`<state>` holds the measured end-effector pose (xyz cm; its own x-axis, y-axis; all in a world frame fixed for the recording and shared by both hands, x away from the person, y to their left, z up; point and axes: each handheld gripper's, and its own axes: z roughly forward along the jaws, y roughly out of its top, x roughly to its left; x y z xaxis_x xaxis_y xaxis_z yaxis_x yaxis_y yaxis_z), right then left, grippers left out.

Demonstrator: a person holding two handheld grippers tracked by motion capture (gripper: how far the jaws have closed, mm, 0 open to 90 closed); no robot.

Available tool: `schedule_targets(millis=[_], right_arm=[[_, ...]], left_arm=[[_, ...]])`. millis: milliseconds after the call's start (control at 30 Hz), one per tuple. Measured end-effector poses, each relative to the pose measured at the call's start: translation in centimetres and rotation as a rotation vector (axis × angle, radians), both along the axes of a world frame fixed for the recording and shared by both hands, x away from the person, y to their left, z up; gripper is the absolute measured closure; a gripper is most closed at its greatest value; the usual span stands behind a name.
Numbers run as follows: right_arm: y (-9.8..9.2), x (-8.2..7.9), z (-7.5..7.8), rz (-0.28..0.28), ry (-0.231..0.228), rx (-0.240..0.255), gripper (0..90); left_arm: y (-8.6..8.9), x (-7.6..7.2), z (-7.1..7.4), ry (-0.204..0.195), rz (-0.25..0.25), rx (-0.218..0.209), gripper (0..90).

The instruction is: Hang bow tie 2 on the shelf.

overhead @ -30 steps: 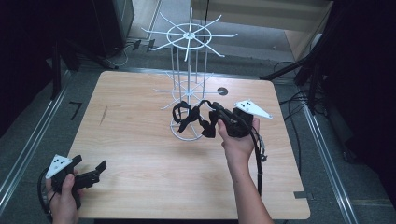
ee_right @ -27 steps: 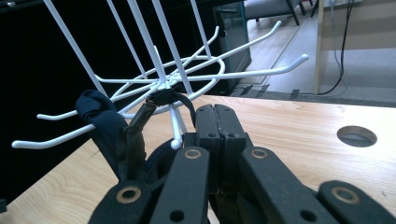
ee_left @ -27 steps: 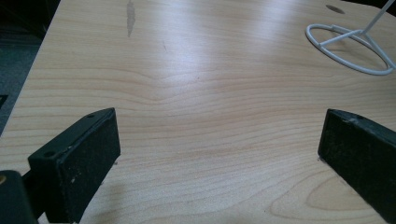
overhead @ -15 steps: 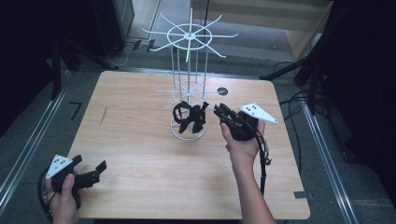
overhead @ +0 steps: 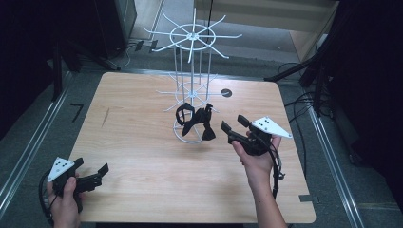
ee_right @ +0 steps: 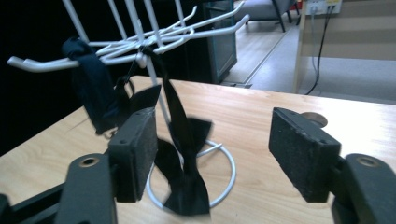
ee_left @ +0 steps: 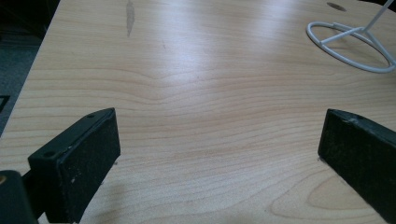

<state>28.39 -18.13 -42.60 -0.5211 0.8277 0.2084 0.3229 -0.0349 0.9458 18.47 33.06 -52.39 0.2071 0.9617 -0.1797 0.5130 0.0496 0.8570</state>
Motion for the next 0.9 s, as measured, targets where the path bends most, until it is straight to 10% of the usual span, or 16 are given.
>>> schedule_targets(millis=[267, 900], right_arm=[[-0.4, -1.0, -1.1, -0.001, 0.015, -0.043, 14.8], [-2.9, -2.4, -4.3, 0.012, 0.053, -0.065, 12.7]], left_arm=[[0.0, 0.0, 0.0, 0.001, 0.0, 0.001, 0.0], [0.0, 0.0, 0.0, 0.0, 0.0, 0.002, 0.0]])
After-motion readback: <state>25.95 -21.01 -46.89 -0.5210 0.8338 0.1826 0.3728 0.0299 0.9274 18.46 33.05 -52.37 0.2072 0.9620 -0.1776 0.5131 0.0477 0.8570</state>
